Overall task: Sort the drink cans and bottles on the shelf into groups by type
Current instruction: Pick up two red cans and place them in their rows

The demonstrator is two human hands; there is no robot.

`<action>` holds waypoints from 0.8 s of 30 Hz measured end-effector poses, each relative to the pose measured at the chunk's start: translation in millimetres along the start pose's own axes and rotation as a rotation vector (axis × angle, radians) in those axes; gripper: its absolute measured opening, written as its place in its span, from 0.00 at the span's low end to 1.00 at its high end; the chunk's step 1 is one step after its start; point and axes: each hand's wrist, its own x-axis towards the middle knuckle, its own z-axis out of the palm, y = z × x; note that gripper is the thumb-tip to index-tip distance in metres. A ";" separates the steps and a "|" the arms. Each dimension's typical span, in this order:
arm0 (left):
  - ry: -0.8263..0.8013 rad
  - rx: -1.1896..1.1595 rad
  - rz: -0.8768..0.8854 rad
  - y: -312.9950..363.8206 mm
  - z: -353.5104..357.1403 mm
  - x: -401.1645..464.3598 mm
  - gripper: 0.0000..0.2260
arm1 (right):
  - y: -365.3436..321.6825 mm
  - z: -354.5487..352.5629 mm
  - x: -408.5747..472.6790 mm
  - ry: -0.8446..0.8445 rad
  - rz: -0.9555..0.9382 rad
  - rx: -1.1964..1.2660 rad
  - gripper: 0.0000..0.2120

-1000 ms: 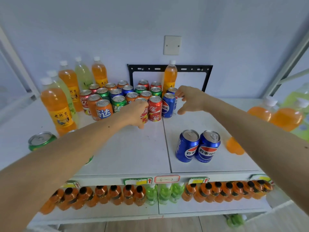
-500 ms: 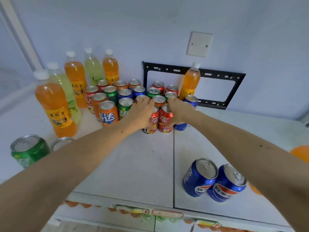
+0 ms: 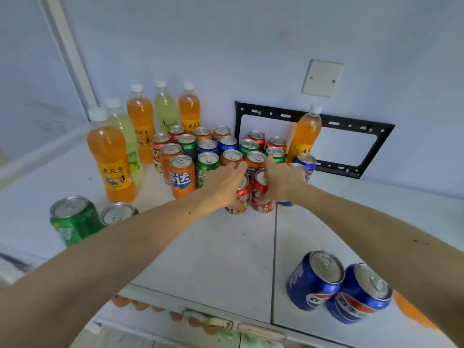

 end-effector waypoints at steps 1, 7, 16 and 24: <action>-0.014 -0.023 0.001 -3.8 -6.1 -6.6 0.38 | -2.7 -5.7 -3.5 -0.015 -0.007 0.010 0.38; 0.001 -0.237 0.005 -52.7 -77.5 -64.6 0.39 | -44.4 -65.4 -32.5 -0.049 -0.079 0.102 0.34; 0.178 -0.461 -0.174 -193.9 -180.0 -173.9 0.36 | -202.7 -141.6 -67.0 0.152 -0.154 0.391 0.32; 0.170 -0.486 -0.343 -325.9 -167.9 -225.9 0.34 | -344.6 -133.6 -29.5 0.173 -0.261 0.429 0.36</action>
